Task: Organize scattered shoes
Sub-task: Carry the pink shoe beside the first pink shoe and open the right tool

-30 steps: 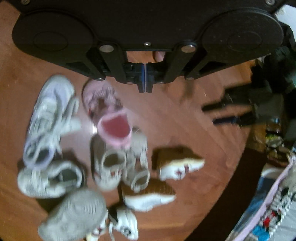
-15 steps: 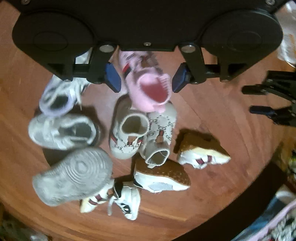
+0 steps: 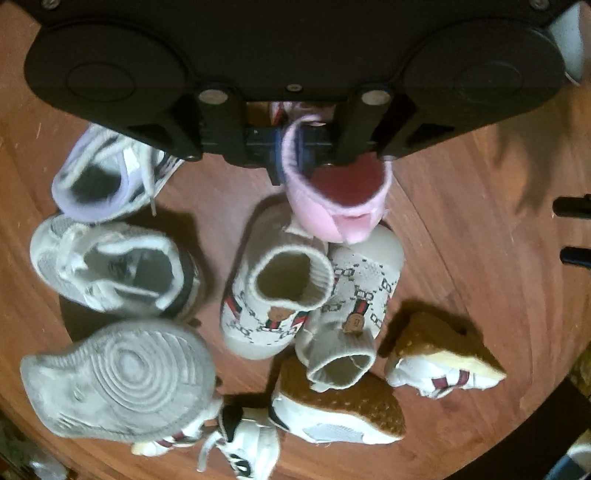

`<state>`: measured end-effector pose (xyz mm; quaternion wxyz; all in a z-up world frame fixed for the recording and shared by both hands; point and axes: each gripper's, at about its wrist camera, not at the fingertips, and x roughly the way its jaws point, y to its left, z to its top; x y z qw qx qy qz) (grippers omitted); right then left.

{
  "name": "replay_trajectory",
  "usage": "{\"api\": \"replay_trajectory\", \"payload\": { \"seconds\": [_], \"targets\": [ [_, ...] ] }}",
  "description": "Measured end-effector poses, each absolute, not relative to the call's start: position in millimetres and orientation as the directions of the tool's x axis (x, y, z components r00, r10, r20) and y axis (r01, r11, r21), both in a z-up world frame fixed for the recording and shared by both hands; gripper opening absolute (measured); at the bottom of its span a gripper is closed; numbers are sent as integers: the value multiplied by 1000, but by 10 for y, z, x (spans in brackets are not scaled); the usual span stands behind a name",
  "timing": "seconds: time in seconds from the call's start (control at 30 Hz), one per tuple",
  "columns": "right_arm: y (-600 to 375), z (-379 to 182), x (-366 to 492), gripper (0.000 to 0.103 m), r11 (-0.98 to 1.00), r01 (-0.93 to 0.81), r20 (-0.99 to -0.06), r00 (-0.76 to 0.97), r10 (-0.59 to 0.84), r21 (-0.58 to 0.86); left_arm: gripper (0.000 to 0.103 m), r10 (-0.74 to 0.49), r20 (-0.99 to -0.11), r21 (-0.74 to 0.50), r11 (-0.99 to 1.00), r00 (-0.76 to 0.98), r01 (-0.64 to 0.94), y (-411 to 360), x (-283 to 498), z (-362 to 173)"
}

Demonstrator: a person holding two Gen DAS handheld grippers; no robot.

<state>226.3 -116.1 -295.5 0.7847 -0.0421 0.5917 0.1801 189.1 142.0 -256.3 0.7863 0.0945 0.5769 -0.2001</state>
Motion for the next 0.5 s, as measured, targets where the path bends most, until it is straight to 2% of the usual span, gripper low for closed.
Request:
{"api": "replay_trajectory", "payload": {
  "seconds": [0.3, 0.5],
  "targets": [
    [-1403, -2829, 1904, 7, 927, -79, -917, 134, 375, 367, 53, -215, -939, -79, 894, 268, 440, 1345, 1909, -2489],
    [-1294, -3003, 1466, 7, 918, -20, -918, 22, 396, 395, 53, -217, -936, -78, 895, 277, 438, 1358, 1909, -2453]
  ]
}}
